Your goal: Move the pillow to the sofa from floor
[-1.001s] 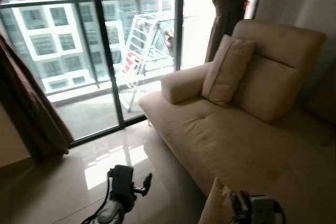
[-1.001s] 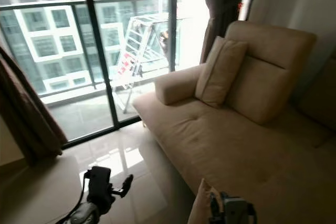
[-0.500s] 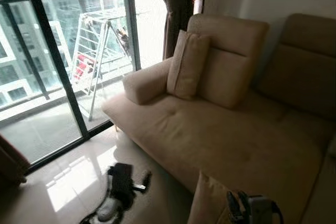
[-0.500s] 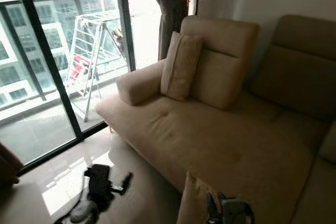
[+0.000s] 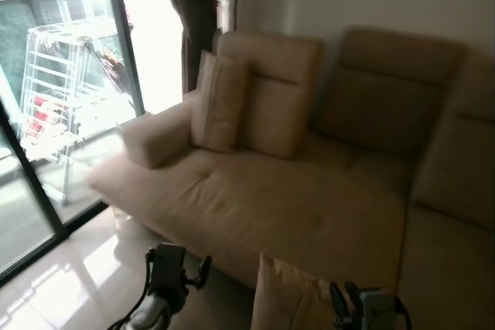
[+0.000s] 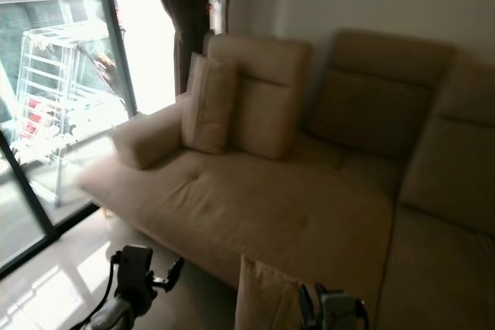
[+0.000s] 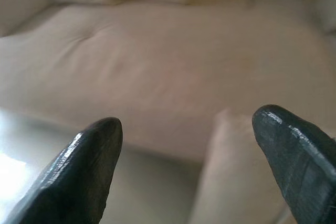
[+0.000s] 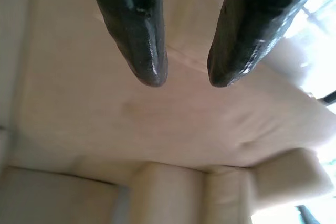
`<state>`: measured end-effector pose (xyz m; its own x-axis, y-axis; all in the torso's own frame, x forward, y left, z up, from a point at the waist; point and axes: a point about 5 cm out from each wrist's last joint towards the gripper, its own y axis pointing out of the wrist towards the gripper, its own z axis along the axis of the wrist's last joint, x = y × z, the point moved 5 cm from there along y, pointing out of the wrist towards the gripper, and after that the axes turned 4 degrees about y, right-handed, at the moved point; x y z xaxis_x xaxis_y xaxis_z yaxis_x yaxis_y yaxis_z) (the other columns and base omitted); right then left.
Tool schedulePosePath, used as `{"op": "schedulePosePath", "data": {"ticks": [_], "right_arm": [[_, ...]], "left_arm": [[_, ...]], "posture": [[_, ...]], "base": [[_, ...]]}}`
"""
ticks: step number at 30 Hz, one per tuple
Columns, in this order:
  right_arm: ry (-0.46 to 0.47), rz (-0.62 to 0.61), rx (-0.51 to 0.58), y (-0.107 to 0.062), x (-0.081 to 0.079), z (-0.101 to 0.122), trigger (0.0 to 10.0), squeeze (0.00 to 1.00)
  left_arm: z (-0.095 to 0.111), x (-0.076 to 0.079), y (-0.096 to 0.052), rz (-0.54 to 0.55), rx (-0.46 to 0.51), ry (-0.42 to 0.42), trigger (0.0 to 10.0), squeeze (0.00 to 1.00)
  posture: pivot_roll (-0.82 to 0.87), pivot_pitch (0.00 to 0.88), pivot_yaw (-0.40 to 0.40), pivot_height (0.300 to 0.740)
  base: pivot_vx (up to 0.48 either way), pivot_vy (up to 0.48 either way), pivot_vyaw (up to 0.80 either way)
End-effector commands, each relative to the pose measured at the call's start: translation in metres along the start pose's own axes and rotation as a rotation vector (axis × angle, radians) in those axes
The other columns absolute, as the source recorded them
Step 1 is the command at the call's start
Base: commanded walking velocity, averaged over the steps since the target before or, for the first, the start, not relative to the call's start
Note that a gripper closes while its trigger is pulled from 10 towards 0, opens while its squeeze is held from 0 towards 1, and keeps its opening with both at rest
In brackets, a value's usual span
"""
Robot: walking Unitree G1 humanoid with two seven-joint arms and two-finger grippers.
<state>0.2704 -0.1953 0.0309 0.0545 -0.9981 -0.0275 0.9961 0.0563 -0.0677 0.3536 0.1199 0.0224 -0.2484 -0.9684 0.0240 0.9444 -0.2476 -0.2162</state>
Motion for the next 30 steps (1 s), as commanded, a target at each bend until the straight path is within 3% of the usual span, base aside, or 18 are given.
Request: {"op": "schedulePosePath", "data": {"ticks": [1,14,24,30], "right_arm": [[0.004,-0.004,0.004,0.001,0.000,0.001,10.0,0.00],[-0.011,-0.015,0.041,0.003,0.004,0.009,10.0,0.00],[-0.047,-0.013,0.062,0.008,0.005,0.015,10.0,0.00],[-0.156,-0.030,0.117,0.013,0.005,0.027,10.0,0.00]], "left_arm": [[-0.005,0.002,-0.002,-0.012,-0.017,0.007,10.0,0.00],[-0.001,0.006,-0.001,-0.038,0.010,-0.012,10.0,0.00],[0.001,0.009,-0.002,-0.059,0.024,-0.021,10.0,0.00],[0.007,0.012,-0.001,-0.097,0.050,-0.042,10.0,0.00]], "posture": [[0.07,0.000,0.050,0.740],[0.07,0.000,0.048,0.740],[0.08,0.000,0.047,0.740],[0.08,0.000,0.049,0.740]], "base": [[0.000,0.000,-0.70],[0.000,0.000,-0.72],[0.000,0.000,0.00],[0.000,0.000,0.00]]}}
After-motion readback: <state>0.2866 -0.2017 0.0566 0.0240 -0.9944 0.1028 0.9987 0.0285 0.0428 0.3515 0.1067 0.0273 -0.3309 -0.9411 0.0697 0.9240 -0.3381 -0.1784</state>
